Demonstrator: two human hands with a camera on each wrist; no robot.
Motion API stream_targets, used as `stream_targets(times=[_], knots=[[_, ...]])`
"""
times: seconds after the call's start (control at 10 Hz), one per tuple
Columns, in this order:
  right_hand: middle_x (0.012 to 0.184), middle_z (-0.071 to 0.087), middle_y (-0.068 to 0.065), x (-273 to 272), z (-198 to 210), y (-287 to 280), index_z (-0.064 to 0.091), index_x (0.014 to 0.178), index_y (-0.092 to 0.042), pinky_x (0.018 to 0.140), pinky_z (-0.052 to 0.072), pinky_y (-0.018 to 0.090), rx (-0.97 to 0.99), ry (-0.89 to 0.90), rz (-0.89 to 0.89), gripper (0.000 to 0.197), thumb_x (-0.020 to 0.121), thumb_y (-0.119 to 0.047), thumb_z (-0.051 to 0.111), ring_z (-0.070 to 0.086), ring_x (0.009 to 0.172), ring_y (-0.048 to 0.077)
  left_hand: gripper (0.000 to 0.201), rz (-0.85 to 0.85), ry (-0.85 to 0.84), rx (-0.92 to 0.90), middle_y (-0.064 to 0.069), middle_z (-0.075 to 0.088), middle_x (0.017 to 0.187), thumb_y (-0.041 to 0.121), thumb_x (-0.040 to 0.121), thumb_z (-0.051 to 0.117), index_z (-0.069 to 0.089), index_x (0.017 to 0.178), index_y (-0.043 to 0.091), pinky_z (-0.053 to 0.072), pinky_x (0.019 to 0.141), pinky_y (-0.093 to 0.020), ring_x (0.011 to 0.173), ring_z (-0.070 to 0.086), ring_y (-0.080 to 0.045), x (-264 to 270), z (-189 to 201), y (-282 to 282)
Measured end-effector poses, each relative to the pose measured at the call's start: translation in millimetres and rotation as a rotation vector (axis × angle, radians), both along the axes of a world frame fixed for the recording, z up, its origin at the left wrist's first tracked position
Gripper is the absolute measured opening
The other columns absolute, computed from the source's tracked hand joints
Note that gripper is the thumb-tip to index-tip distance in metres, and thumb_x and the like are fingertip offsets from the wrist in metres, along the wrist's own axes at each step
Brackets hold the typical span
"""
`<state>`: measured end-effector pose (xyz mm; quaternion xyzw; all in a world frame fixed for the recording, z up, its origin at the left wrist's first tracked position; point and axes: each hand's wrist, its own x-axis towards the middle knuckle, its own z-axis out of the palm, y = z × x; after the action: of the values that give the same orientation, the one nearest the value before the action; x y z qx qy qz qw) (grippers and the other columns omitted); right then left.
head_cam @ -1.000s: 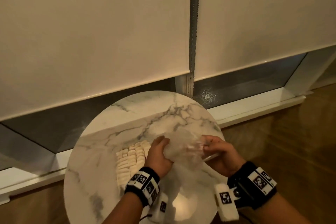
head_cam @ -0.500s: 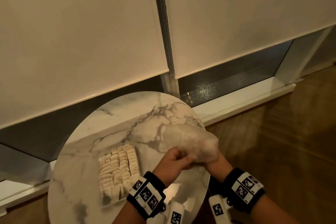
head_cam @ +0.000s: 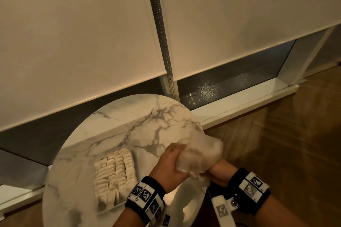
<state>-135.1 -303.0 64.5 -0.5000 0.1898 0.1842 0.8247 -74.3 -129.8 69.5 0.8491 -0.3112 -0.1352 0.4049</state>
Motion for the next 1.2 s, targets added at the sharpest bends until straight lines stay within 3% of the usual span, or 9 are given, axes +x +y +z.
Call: stream_targets(times=[0.1,0.2,0.3,0.5,0.8,0.9,1.0,1.1,1.2], knots=[[0.111,0.066,0.009,13.2,-16.2,-6.4,0.048,0.138,-0.006,0.096,0.052,0.051,-0.159,-0.101,0.007,0.051,0.09,0.001,0.061,0.065,0.102,0.025,0.028,0.146,-0.028,-0.018,0.012,0.065,0.086,0.023,0.068,0.073,0.065,0.092,0.034,0.051,0.072,-0.022,0.081,0.061,-0.002,2.4,-6.9,-1.4],[0.136,0.048,-0.003,12.5,-12.2,-13.7,0.031,0.143,-0.039,0.084,0.059,0.042,-0.302,-0.252,-0.041,0.094,0.069,-0.016,0.084,0.06,0.114,0.023,0.015,0.282,0.095,-0.006,0.009,0.068,0.072,0.021,0.065,0.069,0.067,0.079,0.026,0.056,0.061,-0.035,0.066,0.065,-0.007,4.0,-9.7,1.6],[0.143,0.025,-0.021,13.3,-8.3,-14.6,0.023,0.143,-0.05,0.09,0.056,0.031,-0.583,-0.469,0.082,0.109,0.064,-0.017,0.09,0.046,0.124,0.005,0.018,0.319,0.17,-0.001,0.012,0.066,0.061,0.015,0.066,0.069,0.063,0.064,0.032,0.052,0.056,-0.022,0.059,0.063,-0.001,5.0,-7.1,-1.5],[0.129,0.058,-0.005,19.7,-37.2,1.1,0.053,0.131,-0.029,0.105,0.046,0.037,-0.796,-0.522,0.204,0.061,0.074,-0.018,0.073,0.054,0.123,0.007,0.011,0.192,0.318,-0.024,0.001,0.072,0.078,0.012,0.075,0.067,0.07,0.081,0.02,0.055,0.064,-0.024,0.073,0.067,-0.006,2.1,-16.1,-26.0],[0.095,0.069,-0.011,8.2,-78.9,-31.8,0.063,0.11,-0.02,0.074,0.055,0.015,-0.759,-0.203,0.189,0.04,0.077,0.0,0.072,0.065,0.085,-0.007,0.022,0.033,0.626,-0.077,-0.001,0.073,0.101,0.038,0.076,0.07,0.072,0.097,0.03,0.054,0.092,-0.036,0.1,0.067,-0.018,1.1,-60.9,-59.2],[0.099,0.072,0.009,0.3,-112.5,-54.6,0.065,0.115,-0.016,0.078,0.061,0.037,-0.66,0.022,0.055,0.026,0.09,-0.008,0.065,0.071,0.087,0.022,0.021,0.128,0.474,0.052,0.007,0.07,0.105,0.024,0.08,0.074,0.07,0.101,0.027,0.052,0.086,-0.021,0.1,0.064,-0.015,27.2,-79.0,-62.6],[0.108,0.064,0.032,-15.6,-160.6,-84.7,0.052,0.133,-0.003,0.088,0.053,0.049,-0.483,0.258,-0.188,0.035,0.099,0.003,0.046,0.06,0.1,0.052,0.062,0.161,0.202,0.545,0.0,0.049,0.138,0.047,0.073,0.076,0.051,0.129,0.038,0.045,0.101,-0.032,0.125,0.047,-0.023,64.0,-109.7,-52.9],[0.115,0.061,0.016,-33.0,-227.4,-108.5,0.045,0.14,-0.004,0.088,0.048,0.04,-0.471,0.451,-0.218,0.039,0.101,-0.006,0.046,0.058,0.108,0.04,0.119,0.112,0.251,0.91,0.002,0.003,0.16,0.076,0.049,0.074,0.007,0.144,0.056,0.027,0.113,-0.058,0.147,0.004,-0.036,88.7,-150.4,-48.2],[0.125,0.061,0.013,-42.7,-293.7,-115.2,0.045,0.141,-0.026,0.09,0.053,0.045,-0.326,0.625,-0.201,0.056,0.088,-0.027,0.061,0.06,0.111,0.039,0.134,0.055,0.241,0.998,-0.006,-0.014,0.16,0.079,0.042,0.075,-0.013,0.141,0.059,0.017,0.113,-0.067,0.147,-0.01,-0.041,101.0,-178.5,-50.0]])
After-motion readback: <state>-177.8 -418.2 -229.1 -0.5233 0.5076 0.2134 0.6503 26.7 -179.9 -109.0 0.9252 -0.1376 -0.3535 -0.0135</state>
